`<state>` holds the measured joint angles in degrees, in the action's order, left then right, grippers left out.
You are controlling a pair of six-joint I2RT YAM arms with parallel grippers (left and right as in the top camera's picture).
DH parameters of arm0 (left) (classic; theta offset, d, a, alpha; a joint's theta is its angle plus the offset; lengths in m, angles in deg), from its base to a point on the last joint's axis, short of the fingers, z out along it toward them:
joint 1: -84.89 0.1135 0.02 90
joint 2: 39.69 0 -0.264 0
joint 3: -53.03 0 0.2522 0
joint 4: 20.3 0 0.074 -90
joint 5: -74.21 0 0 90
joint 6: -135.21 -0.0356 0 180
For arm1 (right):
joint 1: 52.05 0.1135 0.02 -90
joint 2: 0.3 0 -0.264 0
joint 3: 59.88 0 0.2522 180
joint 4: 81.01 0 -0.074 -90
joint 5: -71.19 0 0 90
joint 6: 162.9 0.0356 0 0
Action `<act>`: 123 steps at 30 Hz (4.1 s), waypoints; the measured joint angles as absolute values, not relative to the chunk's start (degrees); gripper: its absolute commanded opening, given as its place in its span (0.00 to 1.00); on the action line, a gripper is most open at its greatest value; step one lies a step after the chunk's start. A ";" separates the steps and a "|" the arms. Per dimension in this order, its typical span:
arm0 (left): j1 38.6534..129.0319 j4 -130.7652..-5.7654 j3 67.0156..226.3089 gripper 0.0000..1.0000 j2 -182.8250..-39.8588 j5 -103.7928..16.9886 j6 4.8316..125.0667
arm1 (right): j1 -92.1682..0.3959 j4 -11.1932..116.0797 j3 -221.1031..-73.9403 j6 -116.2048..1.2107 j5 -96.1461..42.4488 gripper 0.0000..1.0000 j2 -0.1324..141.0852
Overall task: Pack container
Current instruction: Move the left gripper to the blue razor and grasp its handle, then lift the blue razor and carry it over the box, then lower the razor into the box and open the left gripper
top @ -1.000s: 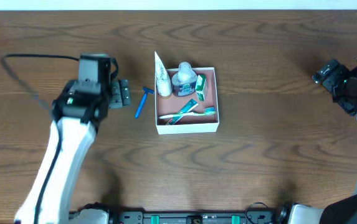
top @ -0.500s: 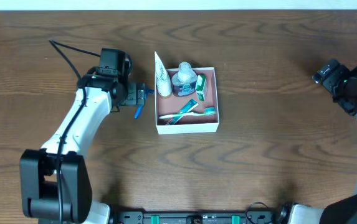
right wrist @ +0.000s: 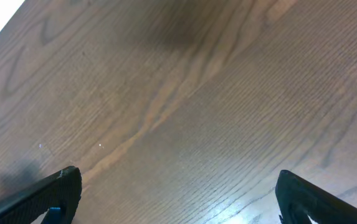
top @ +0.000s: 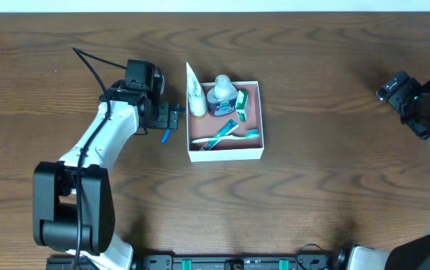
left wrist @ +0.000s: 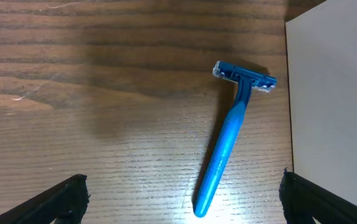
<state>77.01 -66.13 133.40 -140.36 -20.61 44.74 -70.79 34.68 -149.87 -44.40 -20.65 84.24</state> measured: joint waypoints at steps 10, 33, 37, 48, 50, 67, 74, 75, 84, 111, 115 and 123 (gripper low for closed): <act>77.01 -66.11 133.40 0.98 -142.50 -21.26 44.72 | -70.79 34.68 -149.87 -44.40 -20.65 0.99 84.24; 77.01 -60.91 133.24 0.98 -147.09 -21.41 44.72 | -70.79 34.68 -149.87 -44.43 -20.65 0.99 84.24; 77.01 -60.82 133.11 0.98 -149.27 -21.41 44.72 | -70.79 34.68 -149.87 -44.40 -20.65 0.99 84.24; 77.01 -60.32 133.07 0.34 -149.67 -21.13 44.02 | -70.79 34.71 -149.87 -44.40 -20.65 0.99 84.24; 77.01 -60.28 133.07 0.26 -149.73 -21.04 43.76 | -70.79 34.68 -149.87 -44.40 -20.65 0.99 84.24; 77.01 -67.03 133.59 0.06 -147.96 -21.24 44.35 | -70.79 34.68 -149.87 -44.40 -20.65 0.99 84.24; 77.01 -70.70 136.74 0.06 -134.87 -21.37 44.98 | -70.79 34.68 -149.87 -44.40 -20.65 0.99 84.24; 77.01 -70.72 137.37 0.06 -132.05 -21.39 44.98 | -70.79 34.68 -149.87 -44.40 -20.65 0.99 84.24; 74.61 -70.77 138.62 0.06 -109.08 -23.38 40.55 | -70.79 34.68 -149.87 -44.40 -20.65 0.99 84.24; 48.18 -74.07 138.62 0.06 -127.53 -21.22 -3.50 | -70.79 34.68 -149.87 -44.40 -20.65 0.99 84.24; 48.18 -73.57 138.62 0.15 -130.00 -19.40 -5.90 | -70.79 34.68 -149.87 -44.40 -20.65 0.99 84.24; 48.18 -71.05 138.62 0.72 -130.35 -18.31 -7.78 | -70.79 34.68 -149.87 -44.40 -20.65 0.99 84.24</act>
